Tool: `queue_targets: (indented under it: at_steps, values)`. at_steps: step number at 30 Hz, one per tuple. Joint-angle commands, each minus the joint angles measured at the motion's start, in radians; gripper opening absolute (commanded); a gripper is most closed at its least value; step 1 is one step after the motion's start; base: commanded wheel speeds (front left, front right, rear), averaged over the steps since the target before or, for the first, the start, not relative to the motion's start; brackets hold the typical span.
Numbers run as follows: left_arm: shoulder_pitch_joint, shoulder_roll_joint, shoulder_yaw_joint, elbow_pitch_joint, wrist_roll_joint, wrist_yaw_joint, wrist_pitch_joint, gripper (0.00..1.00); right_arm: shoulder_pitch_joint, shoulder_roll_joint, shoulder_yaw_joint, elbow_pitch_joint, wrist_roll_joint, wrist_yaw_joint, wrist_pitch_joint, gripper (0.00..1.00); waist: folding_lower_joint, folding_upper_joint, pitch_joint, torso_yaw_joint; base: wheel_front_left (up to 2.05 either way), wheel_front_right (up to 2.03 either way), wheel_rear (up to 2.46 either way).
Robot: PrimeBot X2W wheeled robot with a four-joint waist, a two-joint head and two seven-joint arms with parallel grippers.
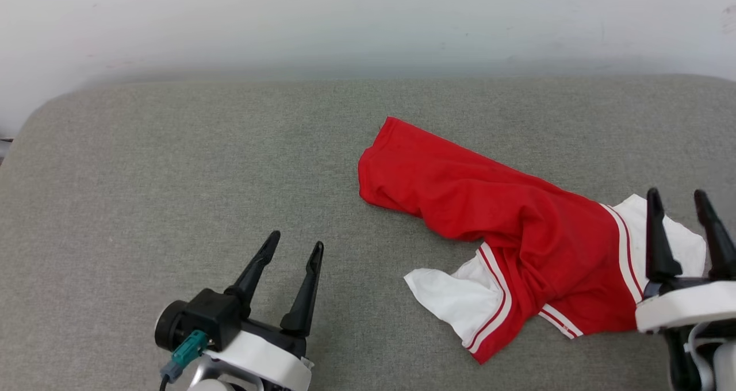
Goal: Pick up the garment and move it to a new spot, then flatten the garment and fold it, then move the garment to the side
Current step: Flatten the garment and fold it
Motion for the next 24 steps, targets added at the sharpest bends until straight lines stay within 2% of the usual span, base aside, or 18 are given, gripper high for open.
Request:
queue_targets:
  at_steps: [1,7,11,15,18,24]
  values:
    - [0.007,-0.004,-0.005,0.002,-0.007,-0.002,-0.003,1.0,0.012,0.011,0.004,-0.013,-0.006,-0.001,-0.014,1.0,0.0001,0.0,0.0,-0.001,0.0,0.0,0.0]
    - [-0.031,-0.013,-0.066,0.044,-0.05,-0.002,0.027,1.0,0.041,0.053,-0.022,-0.047,-0.028,-0.001,-0.036,1.0,0.0001,0.0,0.013,-0.012,0.0,0.0,0.0]
    - [-0.118,-0.01,-0.14,0.047,-0.108,-0.002,0.206,1.0,0.039,0.07,-0.044,-0.075,-0.048,-0.001,-0.043,1.0,0.0001,0.0,0.038,-0.02,0.0,0.0,0.0]
    - [-0.208,0.016,-0.239,0.031,-0.139,-0.002,0.456,1.0,0.034,0.083,-0.044,-0.087,-0.064,-0.001,-0.042,1.0,0.0001,0.0,0.068,-0.038,0.0,0.0,0.0]
    - [-0.257,0.025,-0.273,0.034,-0.15,0.009,0.625,1.0,0.026,0.09,-0.035,-0.087,-0.072,-0.001,-0.043,1.0,0.0001,0.0,0.093,-0.056,0.0,0.0,0.0]
    - [-0.325,0.026,-0.307,0.062,-0.123,0.03,0.757,1.0,0.011,0.099,-0.017,-0.077,-0.075,-0.001,-0.045,1.0,0.0001,0.0,0.14,-0.09,0.0,0.0,0.0]
